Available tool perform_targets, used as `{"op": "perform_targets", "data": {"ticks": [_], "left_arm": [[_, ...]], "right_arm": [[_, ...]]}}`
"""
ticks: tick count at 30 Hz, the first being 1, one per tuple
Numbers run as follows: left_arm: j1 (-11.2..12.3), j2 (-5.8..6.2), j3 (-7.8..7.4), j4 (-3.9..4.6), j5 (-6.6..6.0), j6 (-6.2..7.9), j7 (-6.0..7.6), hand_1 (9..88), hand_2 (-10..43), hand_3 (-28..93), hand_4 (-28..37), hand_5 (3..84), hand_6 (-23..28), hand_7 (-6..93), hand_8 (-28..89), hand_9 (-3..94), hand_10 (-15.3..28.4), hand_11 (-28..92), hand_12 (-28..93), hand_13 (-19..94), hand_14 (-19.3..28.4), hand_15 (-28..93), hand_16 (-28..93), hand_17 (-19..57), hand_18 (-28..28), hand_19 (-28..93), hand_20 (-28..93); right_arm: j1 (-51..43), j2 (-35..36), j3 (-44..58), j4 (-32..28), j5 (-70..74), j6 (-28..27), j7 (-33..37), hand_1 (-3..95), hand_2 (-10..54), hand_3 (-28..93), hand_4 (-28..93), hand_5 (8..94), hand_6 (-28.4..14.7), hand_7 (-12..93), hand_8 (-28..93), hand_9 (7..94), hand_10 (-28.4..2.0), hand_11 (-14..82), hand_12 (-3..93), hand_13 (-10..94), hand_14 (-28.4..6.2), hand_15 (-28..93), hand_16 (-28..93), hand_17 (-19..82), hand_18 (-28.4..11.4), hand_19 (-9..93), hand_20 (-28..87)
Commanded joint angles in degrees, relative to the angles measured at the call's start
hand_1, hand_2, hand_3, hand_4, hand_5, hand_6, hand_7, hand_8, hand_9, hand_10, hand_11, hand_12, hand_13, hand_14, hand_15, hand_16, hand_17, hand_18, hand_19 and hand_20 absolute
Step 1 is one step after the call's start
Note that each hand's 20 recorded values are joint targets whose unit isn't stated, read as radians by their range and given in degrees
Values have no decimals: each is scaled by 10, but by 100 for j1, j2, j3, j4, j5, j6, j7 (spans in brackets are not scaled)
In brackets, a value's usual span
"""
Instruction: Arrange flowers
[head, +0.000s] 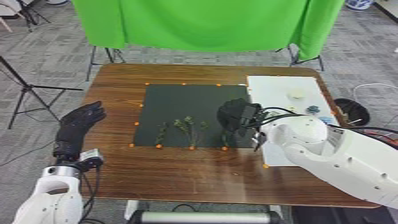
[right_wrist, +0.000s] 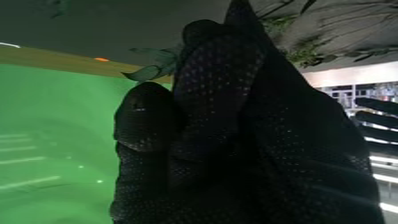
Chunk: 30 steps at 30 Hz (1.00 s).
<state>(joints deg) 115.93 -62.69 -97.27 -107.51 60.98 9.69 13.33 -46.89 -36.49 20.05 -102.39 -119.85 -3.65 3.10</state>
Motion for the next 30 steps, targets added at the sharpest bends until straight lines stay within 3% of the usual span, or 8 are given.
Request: {"op": "perform_targets", "data": {"ticks": [1,16,30], "left_arm": [[14,-52,24,23,-5,-30,7,272,-78,706,-205,498,28,169,-81,468,130,190,105,377,166,253,6,68,136,126,209],[47,-48,7,12,-1,-45,-32,274,-81,707,-204,498,27,169,-82,467,130,189,104,377,166,253,6,67,136,126,210],[46,-41,15,19,5,-64,-42,276,-83,704,-203,498,24,173,-83,467,130,190,105,377,166,253,6,67,136,125,209]], "right_arm": [[-10,47,20,-14,-110,-158,3,604,-95,639,-144,686,8,378,92,890,-103,95,425,891,-28,417,352,669,-51,757,478],[-68,68,-15,-37,-298,-187,29,572,-95,639,-129,661,23,345,71,835,-100,72,399,875,-23,412,345,641,-68,753,469],[-10,65,-71,-48,-523,-239,0,538,-95,653,-138,610,51,336,32,706,-111,129,238,844,-21,425,359,604,-78,766,460]]}}
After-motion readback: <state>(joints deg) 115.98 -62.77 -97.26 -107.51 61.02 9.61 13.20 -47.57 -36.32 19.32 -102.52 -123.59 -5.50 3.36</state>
